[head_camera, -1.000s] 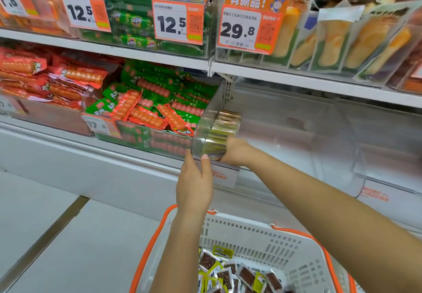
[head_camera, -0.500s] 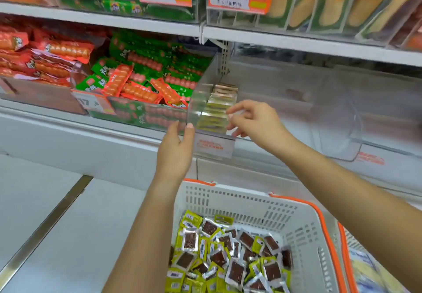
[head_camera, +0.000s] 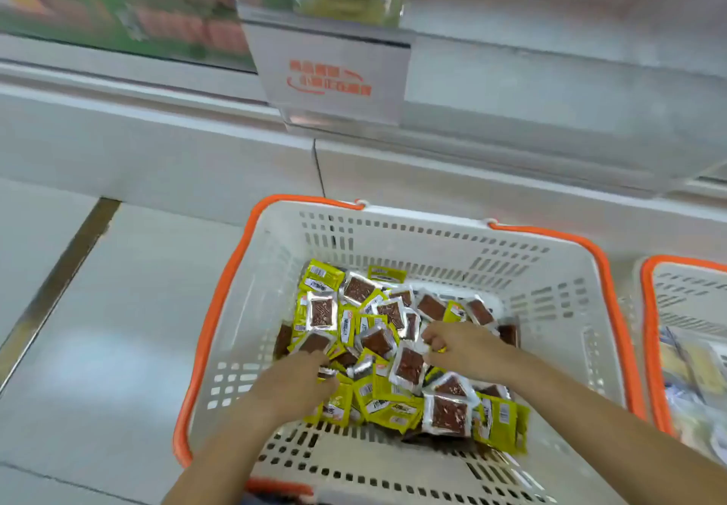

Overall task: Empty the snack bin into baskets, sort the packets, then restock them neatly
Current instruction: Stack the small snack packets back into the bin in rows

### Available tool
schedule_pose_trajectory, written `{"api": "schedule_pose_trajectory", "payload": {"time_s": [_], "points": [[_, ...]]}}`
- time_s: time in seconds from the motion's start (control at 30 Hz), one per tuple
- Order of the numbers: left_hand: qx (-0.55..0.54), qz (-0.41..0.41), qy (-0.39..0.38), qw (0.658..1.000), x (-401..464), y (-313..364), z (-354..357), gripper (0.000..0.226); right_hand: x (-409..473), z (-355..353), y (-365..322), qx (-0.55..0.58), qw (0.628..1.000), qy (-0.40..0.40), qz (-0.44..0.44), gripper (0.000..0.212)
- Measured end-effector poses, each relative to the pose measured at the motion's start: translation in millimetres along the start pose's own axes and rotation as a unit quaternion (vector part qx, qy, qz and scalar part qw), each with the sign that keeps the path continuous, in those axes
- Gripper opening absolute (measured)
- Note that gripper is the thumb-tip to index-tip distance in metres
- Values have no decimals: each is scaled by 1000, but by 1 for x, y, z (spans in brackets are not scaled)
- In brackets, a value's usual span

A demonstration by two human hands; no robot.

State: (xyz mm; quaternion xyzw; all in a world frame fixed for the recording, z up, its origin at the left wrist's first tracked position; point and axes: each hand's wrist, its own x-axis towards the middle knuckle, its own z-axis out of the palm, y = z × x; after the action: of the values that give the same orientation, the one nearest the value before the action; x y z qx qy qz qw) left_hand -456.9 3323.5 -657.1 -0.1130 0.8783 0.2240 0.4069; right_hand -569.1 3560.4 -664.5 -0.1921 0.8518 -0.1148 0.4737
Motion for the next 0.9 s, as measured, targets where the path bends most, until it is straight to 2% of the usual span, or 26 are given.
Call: {"api": "schedule_pose_trajectory", "payload": {"time_s": [0.13, 0.27, 0.37, 0.43, 0.47, 0.5, 0.57, 0.63, 0.73, 0.8, 0.9], "points": [[91, 26, -28, 995, 41, 11, 20, 53, 20, 38, 26, -55, 998, -27, -9, 67], [207, 146, -81, 964, 73, 33, 48, 75, 49, 65, 32, -129, 989, 47, -58, 79], [317, 168, -90, 929, 83, 43, 72, 92, 65, 75, 29, -159, 980, 110, -44, 68], [358, 175, -72, 914, 84, 44, 80, 91, 67, 81, 31, -120, 981, 149, -33, 43], [367, 184, -66, 909, 86, 44, 81, 87, 66, 82, 35, -64, 985, 159, -20, 32], [374, 195, -63, 905, 87, 44, 80, 82, 65, 81, 38, 5, 987, 159, -2, 28], [376, 224, -60, 897, 92, 41, 73, 77, 62, 75, 44, 118, 984, 132, 22, 37], [346, 242, -42, 906, 97, 39, 64, 64, 63, 67, 45, 158, 982, 102, 16, 40], [238, 234, -20, 943, 98, 34, 49, 41, 64, 61, 44, 229, 968, 97, 10, 20], [135, 208, -15, 969, 96, 30, 37, 26, 60, 55, 45, 319, 938, 132, 18, 7], [-37, 177, 8, 983, 97, 19, 24, 17, 50, 47, 49, 443, 875, 189, 46, 11]]}}
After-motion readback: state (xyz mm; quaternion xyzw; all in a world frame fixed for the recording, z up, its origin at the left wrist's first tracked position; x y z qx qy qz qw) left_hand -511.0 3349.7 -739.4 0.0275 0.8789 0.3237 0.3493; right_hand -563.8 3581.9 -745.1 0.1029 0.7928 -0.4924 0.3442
